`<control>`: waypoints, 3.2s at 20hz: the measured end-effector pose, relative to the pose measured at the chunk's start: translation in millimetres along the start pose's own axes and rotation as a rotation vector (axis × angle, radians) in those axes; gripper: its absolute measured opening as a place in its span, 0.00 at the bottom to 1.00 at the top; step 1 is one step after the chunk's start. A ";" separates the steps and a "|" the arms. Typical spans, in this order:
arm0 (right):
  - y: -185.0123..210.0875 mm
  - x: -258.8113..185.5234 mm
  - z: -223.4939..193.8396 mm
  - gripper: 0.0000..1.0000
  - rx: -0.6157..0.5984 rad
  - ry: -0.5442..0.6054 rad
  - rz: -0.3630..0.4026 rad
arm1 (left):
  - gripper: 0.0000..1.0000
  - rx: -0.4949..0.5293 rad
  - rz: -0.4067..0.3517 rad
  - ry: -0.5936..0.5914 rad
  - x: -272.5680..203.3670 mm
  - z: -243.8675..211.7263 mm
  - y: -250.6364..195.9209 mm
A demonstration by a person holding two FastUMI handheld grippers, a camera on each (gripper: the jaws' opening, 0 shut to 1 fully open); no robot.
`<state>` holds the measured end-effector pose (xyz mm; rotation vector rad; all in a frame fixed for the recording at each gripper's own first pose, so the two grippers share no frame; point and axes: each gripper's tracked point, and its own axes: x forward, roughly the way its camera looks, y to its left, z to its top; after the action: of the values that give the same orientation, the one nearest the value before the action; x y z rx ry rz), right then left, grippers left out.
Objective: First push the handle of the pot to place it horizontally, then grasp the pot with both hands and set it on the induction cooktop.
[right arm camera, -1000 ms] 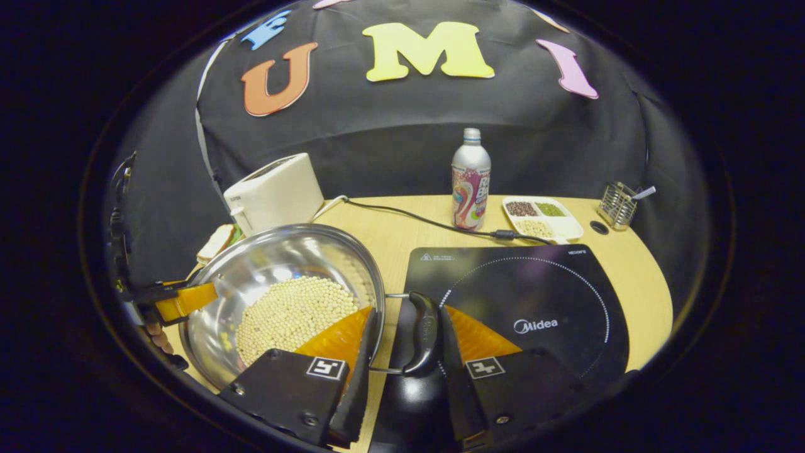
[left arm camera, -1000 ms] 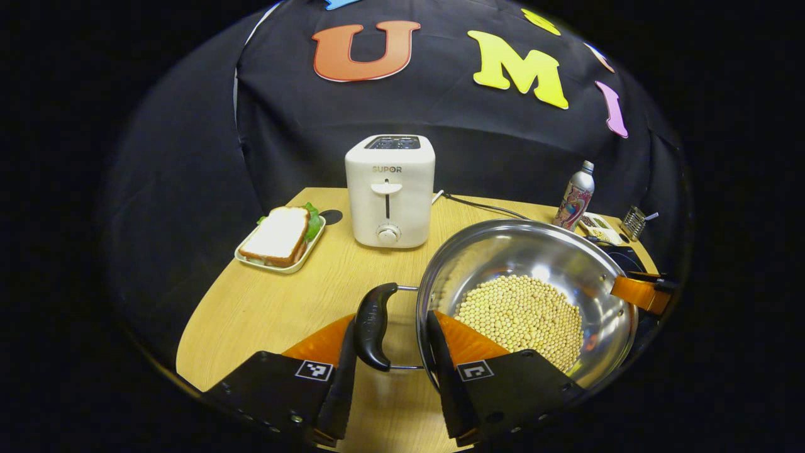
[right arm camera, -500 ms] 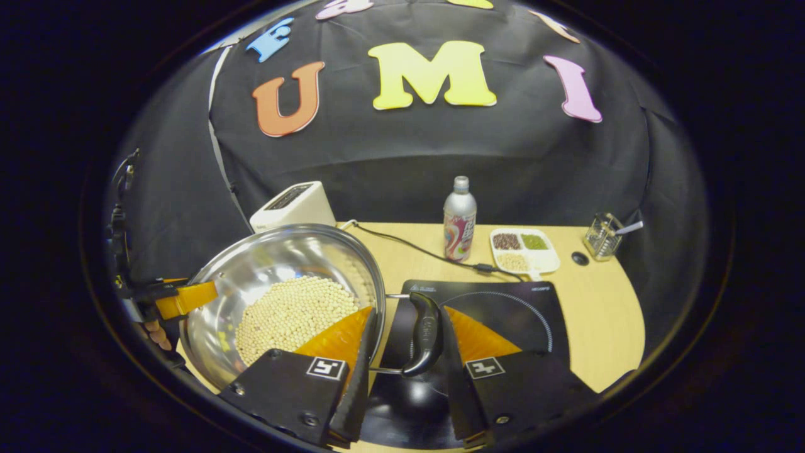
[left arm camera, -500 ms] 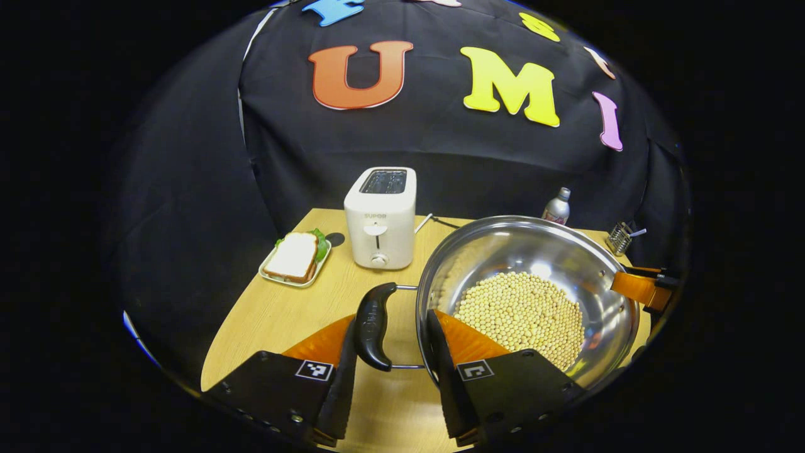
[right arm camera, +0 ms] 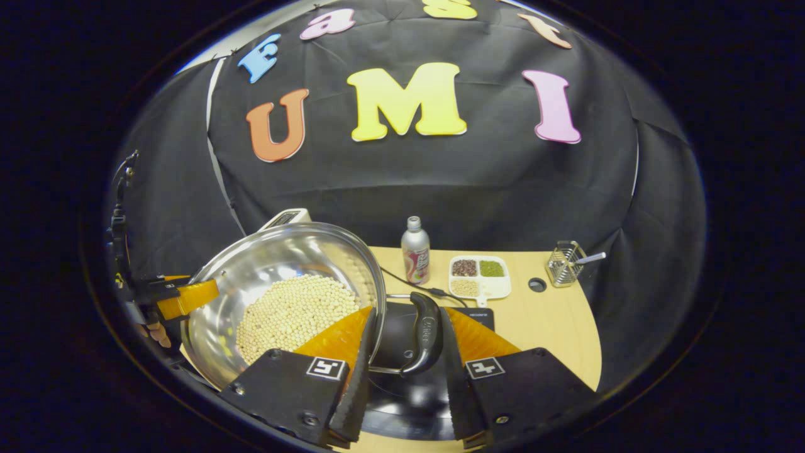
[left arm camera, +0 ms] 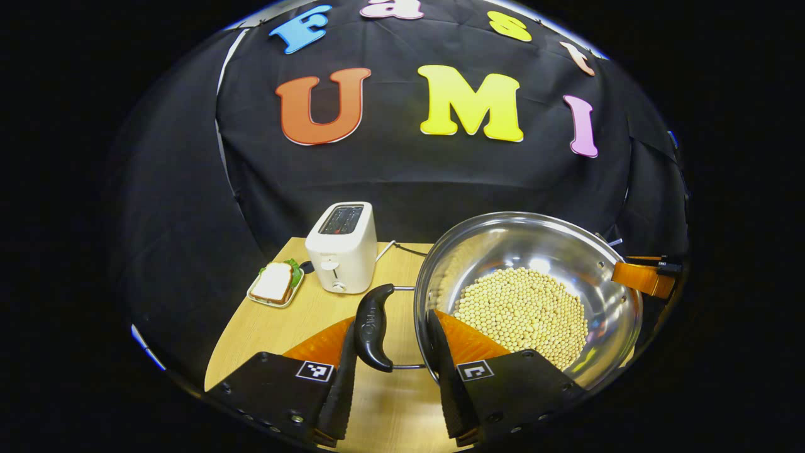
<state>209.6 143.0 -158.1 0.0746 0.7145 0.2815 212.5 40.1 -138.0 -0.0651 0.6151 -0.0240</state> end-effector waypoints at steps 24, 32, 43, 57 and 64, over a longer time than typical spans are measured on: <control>-138.3 28.8 -39.5 0.56 0.047 0.030 -0.115 | 0.57 0.060 -0.093 0.031 71.4 -25.8 -134.5; -147.5 74.9 -79.9 0.54 0.055 0.055 -0.125 | 0.57 0.052 -0.092 0.046 110.3 -64.1 -141.0; -152.4 91.9 -103.5 0.59 0.144 -0.147 -0.091 | 0.57 -0.007 -0.093 -0.033 134.8 -87.6 -141.1; -155.8 91.1 -103.5 0.60 0.100 -0.161 -0.090 | 0.57 0.014 -0.067 -0.069 135.8 -84.4 -139.9; -161.2 71.5 -100.3 0.87 -0.014 -0.194 -0.175 | 0.93 -0.027 -0.032 -0.133 126.0 -80.3 -125.4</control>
<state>232.2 5.5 -305.4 0.0250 0.5223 0.1099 268.5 -94.6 -267.5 -0.1018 0.4811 -0.0418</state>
